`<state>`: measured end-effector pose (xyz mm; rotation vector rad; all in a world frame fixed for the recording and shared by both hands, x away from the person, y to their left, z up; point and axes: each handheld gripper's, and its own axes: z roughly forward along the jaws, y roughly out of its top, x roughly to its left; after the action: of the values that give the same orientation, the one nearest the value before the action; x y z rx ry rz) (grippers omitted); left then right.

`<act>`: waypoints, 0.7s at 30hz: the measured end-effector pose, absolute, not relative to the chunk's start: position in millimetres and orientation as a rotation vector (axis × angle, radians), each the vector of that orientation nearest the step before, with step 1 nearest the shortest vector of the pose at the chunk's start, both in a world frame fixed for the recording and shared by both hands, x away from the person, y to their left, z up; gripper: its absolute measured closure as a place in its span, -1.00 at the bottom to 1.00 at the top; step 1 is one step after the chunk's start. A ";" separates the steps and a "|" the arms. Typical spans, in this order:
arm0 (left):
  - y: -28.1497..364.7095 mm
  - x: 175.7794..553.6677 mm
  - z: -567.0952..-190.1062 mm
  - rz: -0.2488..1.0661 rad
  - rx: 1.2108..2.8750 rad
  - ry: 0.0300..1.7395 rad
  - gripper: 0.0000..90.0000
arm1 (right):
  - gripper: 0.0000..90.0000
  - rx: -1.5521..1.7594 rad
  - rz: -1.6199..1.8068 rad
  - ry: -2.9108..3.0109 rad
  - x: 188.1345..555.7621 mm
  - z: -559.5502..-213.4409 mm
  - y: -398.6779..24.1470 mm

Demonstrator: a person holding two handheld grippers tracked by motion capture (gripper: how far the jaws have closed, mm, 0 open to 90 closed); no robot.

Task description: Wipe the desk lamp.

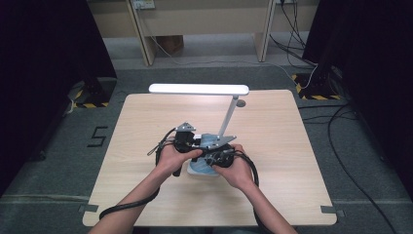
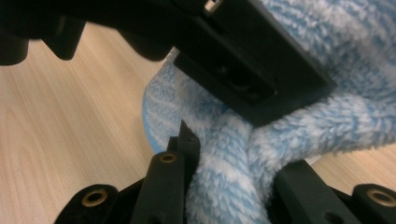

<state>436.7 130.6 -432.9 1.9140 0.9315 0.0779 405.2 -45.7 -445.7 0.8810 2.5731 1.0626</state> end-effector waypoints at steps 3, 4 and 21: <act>131.6 436.4 -431.9 0.075 1.903 0.924 0.21 | 0.66 0.882 1.062 2.566 405.6 -444.8 -46.2; 131.9 436.3 -431.5 0.077 1.901 0.921 0.21 | 0.66 0.884 1.063 2.564 405.7 -444.7 -46.2; 156.5 446.3 -432.4 0.401 1.894 0.964 0.58 | -0.12 1.001 1.191 2.438 408.5 -428.7 -79.8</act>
<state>446.3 156.5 -432.4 1.8939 0.9635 0.4010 408.5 -79.8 -428.7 1.0010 2.4381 1.1910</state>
